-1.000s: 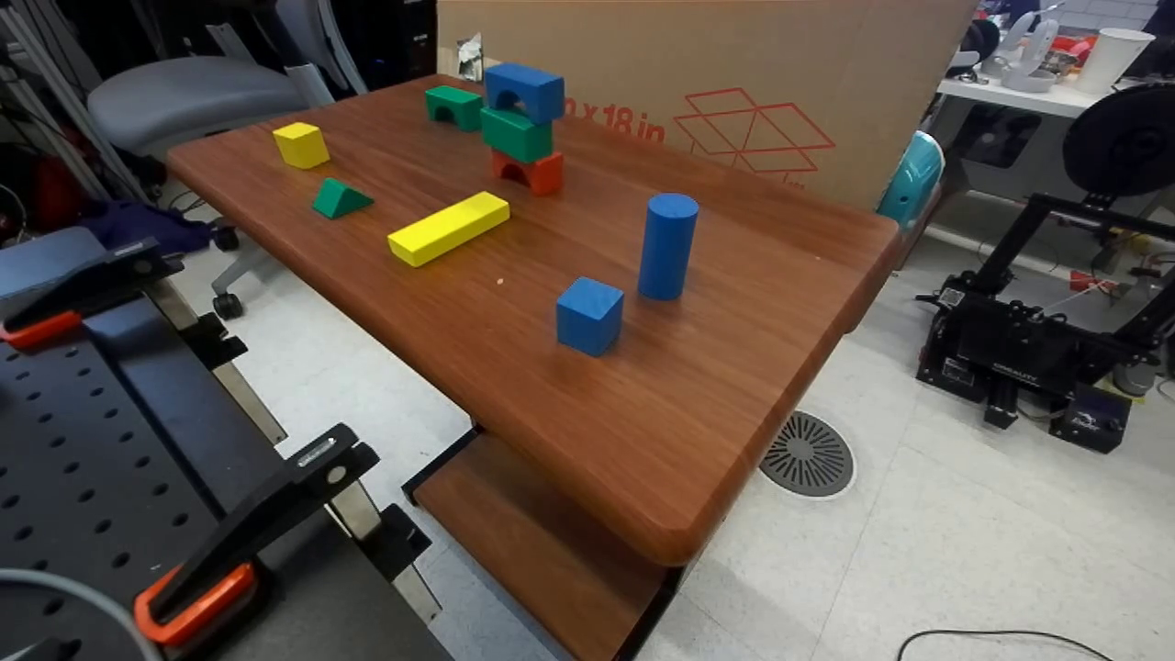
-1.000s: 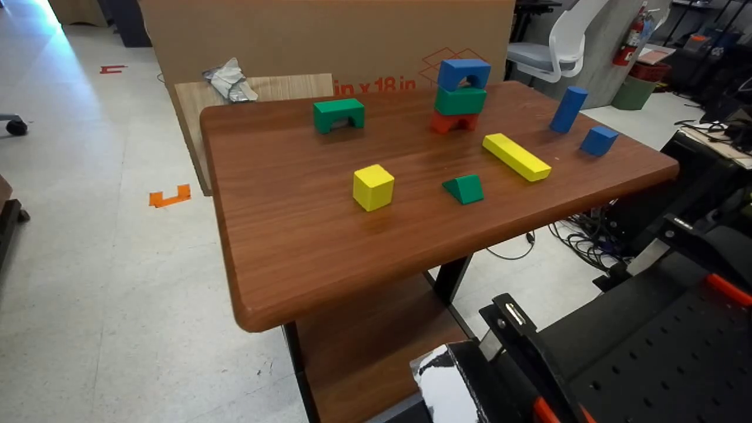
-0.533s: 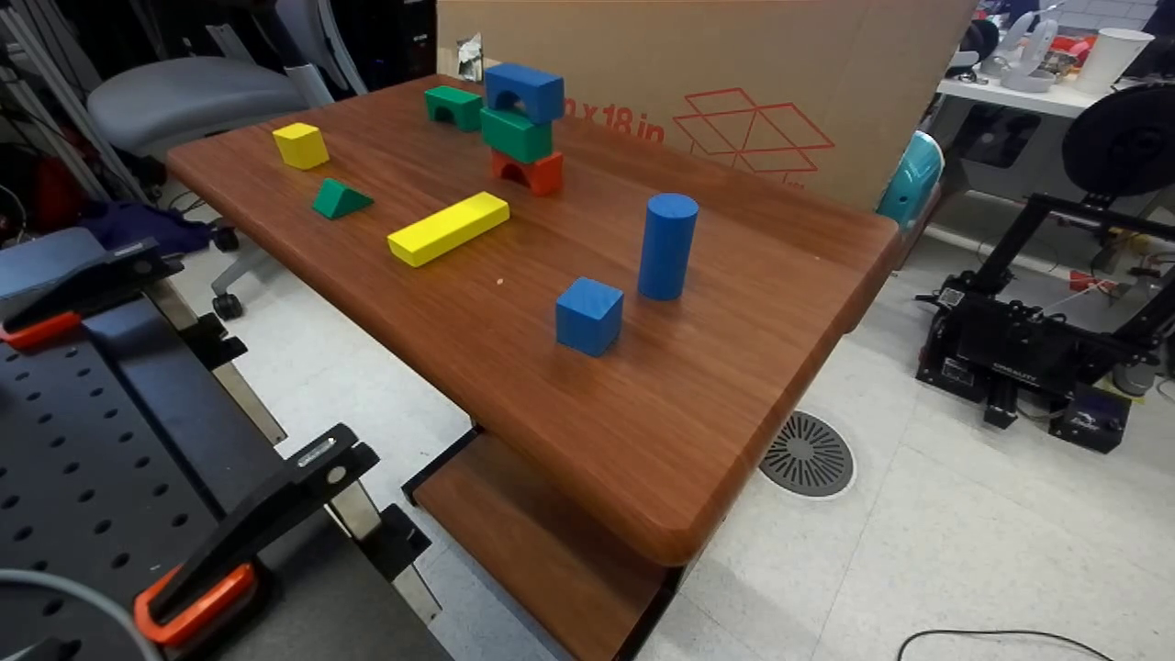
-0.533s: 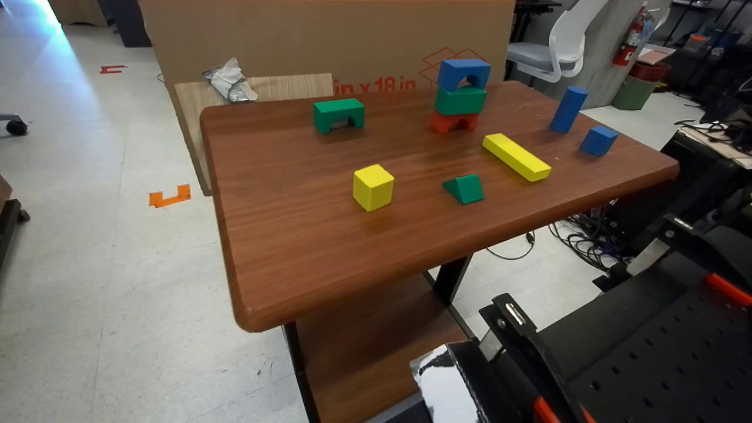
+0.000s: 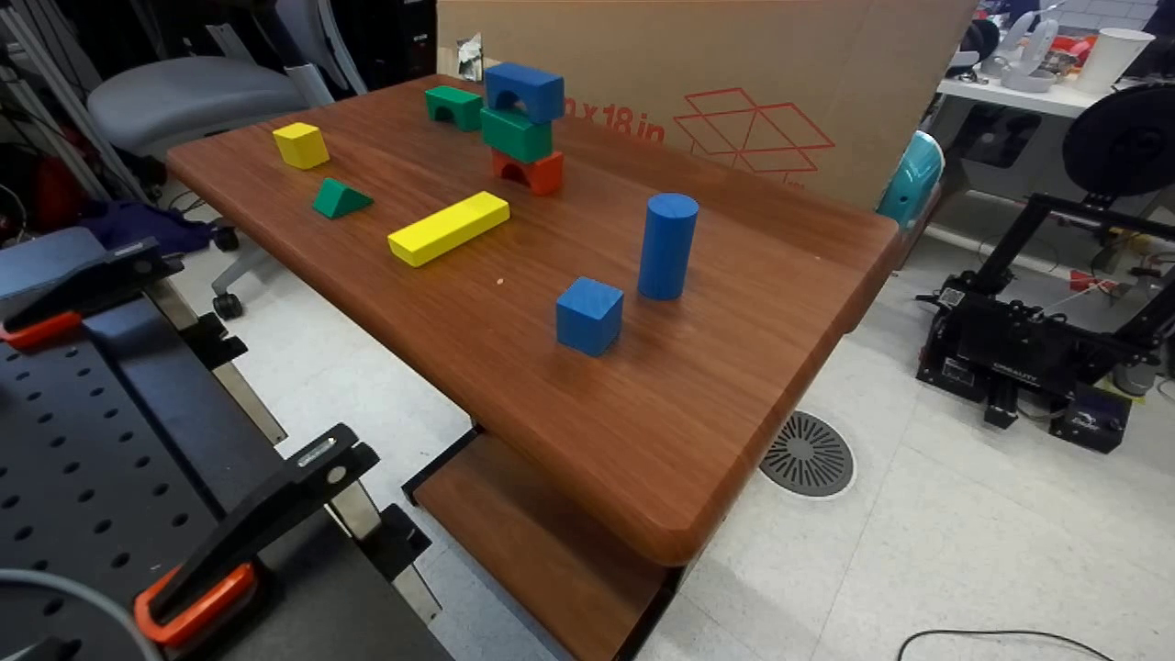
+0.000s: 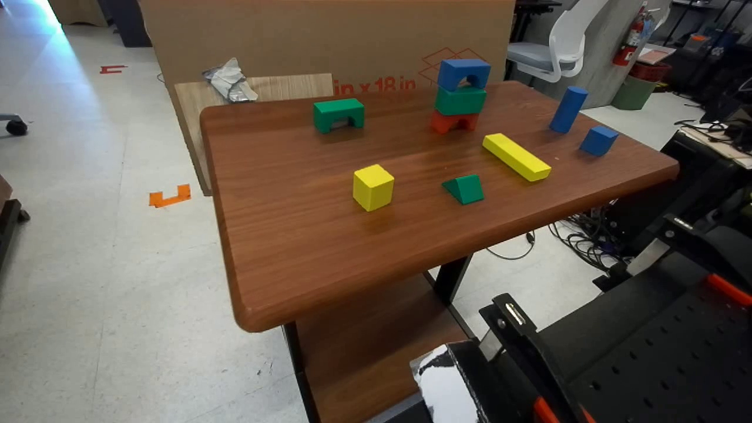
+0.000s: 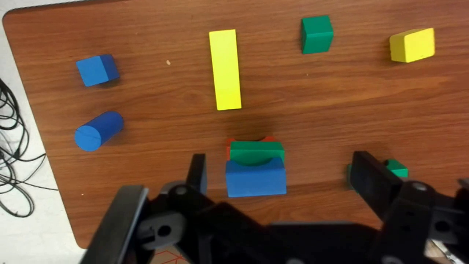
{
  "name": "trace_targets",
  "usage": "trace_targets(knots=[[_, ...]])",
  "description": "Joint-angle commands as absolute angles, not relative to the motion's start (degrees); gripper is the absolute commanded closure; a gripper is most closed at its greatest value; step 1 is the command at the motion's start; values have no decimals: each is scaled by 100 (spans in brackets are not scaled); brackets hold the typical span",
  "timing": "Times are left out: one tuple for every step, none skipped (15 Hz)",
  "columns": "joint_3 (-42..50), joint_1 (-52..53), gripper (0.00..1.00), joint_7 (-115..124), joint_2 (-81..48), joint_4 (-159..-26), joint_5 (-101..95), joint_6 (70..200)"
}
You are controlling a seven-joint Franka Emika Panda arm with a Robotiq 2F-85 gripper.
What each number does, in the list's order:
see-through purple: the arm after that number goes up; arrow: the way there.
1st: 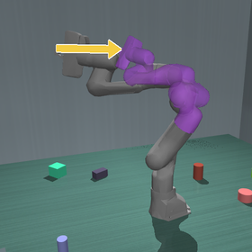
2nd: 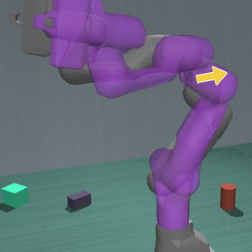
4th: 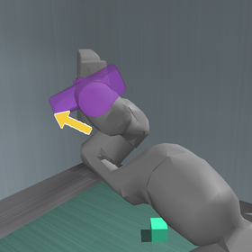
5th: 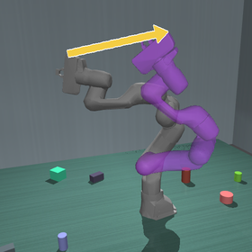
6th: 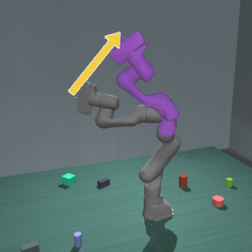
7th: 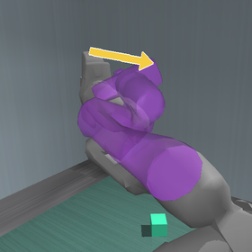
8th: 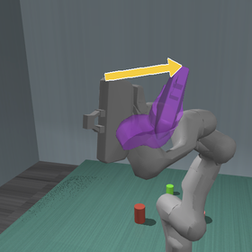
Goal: Move the blue block from the right to the left
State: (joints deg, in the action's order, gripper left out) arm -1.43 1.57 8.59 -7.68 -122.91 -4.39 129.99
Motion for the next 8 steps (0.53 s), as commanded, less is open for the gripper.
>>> trace_targets(knots=[[-55,185,0,886,-1201,-12038,-698,13291],[-35,186,0,884,-1284,-12017,-725,13386],[-21,178,0,849,-1356,-11982,-706,13411],[8,153,0,801,-1416,-11954,-684,13451],[29,141,0,774,-1488,-11900,-659,13442],[54,137,0,757,-1540,-11865,-653,13455],[80,137,0,746,-1593,-11824,-660,13464],[106,142,0,739,-1636,-11789,-680,13457]])
